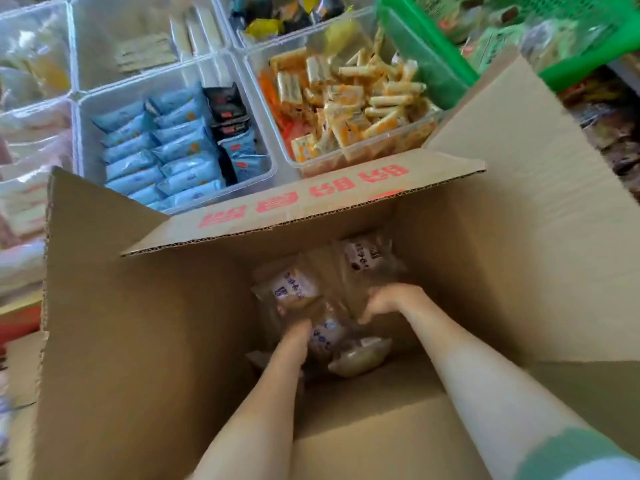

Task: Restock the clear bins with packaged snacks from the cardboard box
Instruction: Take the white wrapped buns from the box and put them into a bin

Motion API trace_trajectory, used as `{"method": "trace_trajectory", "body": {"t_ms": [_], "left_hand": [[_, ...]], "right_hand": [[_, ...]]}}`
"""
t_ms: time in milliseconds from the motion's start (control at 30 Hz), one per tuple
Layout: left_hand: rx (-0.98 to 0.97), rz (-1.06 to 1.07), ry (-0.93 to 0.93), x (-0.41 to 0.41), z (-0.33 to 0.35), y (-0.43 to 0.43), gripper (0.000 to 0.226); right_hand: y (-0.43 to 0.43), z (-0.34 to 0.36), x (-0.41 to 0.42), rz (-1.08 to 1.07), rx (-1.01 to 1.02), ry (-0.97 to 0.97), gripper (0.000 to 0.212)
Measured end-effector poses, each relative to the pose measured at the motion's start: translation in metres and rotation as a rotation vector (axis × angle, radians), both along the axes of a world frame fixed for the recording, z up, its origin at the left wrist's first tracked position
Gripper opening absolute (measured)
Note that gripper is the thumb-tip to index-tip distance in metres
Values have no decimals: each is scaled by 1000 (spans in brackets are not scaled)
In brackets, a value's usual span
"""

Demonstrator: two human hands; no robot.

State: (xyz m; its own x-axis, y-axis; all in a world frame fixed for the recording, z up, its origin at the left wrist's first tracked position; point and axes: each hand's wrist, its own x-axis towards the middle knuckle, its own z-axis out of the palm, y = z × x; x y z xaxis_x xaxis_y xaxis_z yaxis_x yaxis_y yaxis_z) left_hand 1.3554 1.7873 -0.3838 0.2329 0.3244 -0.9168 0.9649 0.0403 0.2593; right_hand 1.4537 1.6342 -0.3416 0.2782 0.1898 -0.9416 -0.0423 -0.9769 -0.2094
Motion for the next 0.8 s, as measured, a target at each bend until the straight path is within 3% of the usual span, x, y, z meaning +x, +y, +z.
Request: {"method": "trace_trajectory", "body": {"t_ms": [100, 233, 367, 467, 633, 700, 767, 800], "left_hand": [[-12, -69, 126, -1, -6, 0, 44], [-127, -55, 305, 3, -3, -9, 55], [-169, -62, 358, 4, 4, -23, 43], [-198, -69, 312, 12, 12, -28, 29], [-150, -118, 206, 30, 32, -31, 19], [-171, -225, 126, 34, 41, -37, 20], [-165, -468, 22, 31, 51, -47, 43], [-117, -571, -33, 28, 59, -54, 55]], "right_hand": [[10, -31, -1, 55, -164, 274, 73], [2, -46, -12, 125, -205, 196, 42], [-8, -73, -18, 124, -237, 423, 19], [-10, -75, -9, 183, -217, 365, 9], [-17, -34, 17, 215, -101, 231, 16], [-24, -16, 22, 115, -45, 137, 37], [-31, 6, 24, 25, 63, 77, 55], [-33, 16, 26, 19, 113, 49, 53]]}}
